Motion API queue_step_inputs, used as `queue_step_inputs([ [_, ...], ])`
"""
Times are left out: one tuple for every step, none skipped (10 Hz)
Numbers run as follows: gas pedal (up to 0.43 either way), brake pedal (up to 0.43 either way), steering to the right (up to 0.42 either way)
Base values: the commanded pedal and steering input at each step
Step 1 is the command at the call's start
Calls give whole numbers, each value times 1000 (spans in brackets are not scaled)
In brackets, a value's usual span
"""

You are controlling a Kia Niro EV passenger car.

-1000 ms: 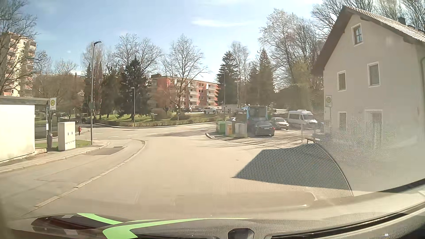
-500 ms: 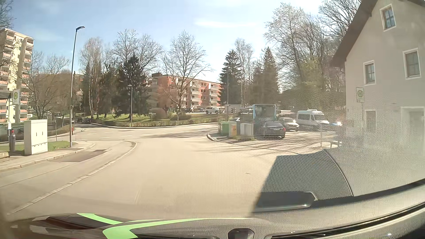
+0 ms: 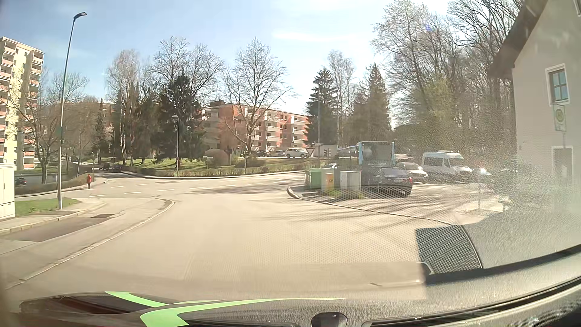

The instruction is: Follow the waypoints while adhering to traffic rules and regulations

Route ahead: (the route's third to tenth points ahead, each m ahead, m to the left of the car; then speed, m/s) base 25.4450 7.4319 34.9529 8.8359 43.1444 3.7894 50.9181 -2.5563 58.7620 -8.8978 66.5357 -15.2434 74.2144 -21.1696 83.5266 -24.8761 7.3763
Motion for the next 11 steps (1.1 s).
queue_step_inputs([
  [0, 0, -37],
  [0, 0, -39],
  [0, 0, -40],
  [0, 0, -41],
  [0, 0, -43],
  [0, 0, -45],
  [0, 0, -46],
  [0, 0, -48],
  [0, 6, -48],
  [0, 18, -47],
  [0, 61, -48],
])
